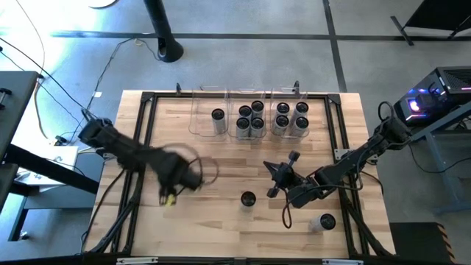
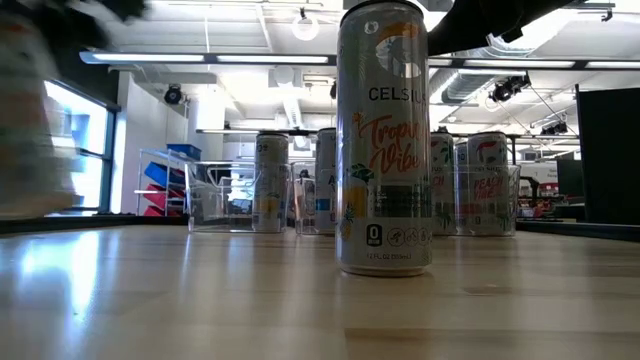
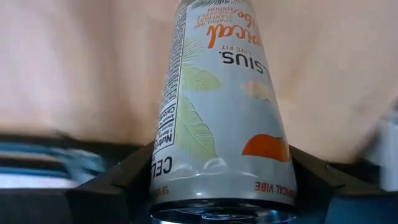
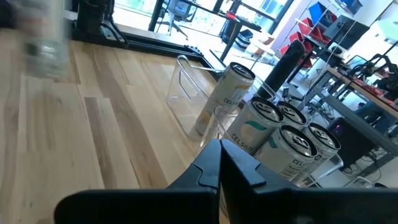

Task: Sort soda cans
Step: Put the bottom left white-yellow soda can into the left transparent bin

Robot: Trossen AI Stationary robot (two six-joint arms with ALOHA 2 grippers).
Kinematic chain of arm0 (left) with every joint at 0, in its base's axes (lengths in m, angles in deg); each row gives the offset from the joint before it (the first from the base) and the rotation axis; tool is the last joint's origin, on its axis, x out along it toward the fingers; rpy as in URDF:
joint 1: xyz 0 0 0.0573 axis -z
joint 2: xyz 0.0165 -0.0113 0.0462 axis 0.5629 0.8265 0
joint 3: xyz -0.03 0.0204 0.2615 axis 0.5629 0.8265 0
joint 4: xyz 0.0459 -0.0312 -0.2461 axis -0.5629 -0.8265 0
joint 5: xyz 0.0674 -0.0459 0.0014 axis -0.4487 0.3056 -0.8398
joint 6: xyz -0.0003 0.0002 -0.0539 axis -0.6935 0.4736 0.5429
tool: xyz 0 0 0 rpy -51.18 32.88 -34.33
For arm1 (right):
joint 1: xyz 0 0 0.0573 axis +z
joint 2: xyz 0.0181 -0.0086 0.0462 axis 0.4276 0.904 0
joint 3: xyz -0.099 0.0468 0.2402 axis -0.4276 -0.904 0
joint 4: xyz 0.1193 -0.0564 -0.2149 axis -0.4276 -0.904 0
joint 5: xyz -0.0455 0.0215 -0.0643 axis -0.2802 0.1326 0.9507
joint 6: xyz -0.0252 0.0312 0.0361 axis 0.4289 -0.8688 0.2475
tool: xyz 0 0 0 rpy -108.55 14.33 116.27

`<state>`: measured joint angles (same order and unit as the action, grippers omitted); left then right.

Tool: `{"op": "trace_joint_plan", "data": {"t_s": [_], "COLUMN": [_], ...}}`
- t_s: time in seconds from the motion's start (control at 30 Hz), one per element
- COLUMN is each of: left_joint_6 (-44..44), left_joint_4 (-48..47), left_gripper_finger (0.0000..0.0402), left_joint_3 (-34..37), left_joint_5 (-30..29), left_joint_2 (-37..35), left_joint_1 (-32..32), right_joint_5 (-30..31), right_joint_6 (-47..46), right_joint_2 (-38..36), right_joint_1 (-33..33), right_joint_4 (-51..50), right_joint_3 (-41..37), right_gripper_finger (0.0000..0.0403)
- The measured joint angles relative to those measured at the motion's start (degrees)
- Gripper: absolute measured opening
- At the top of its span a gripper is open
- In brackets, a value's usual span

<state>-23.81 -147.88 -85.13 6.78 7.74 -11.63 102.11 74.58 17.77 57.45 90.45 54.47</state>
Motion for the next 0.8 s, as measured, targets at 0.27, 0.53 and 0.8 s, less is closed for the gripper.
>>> {"op": "trace_joint_plan", "data": {"t_s": [0.27,0.53,0.8], "left_joint_6": [-33.8,-48.0,-57.2], "left_joint_4": [-0.3,-0.4,-0.4], "left_gripper_finger": [0.0243,0.0243,0.0243], "left_joint_3": [-6.2,-14.6,-18.2], "left_joint_5": [-21.2,-35.7,-43.9], "left_joint_2": [-0.1,-0.1,-0.3], "left_joint_1": [-11.7,-19.7,-26.8], "right_joint_5": [-0.5,-0.6,-2.6], "right_joint_6": [-2.5,-5.5,-8.7], "right_joint_2": [0.0,0.0,0.0], "right_joint_1": [0.2,0.2,0.2], "right_joint_4": [-0.2,-0.1,-0.2], "right_joint_3": [0.0,0.0,0.0], "right_gripper_finger": [0.0000,0.0000,0.0000]}}
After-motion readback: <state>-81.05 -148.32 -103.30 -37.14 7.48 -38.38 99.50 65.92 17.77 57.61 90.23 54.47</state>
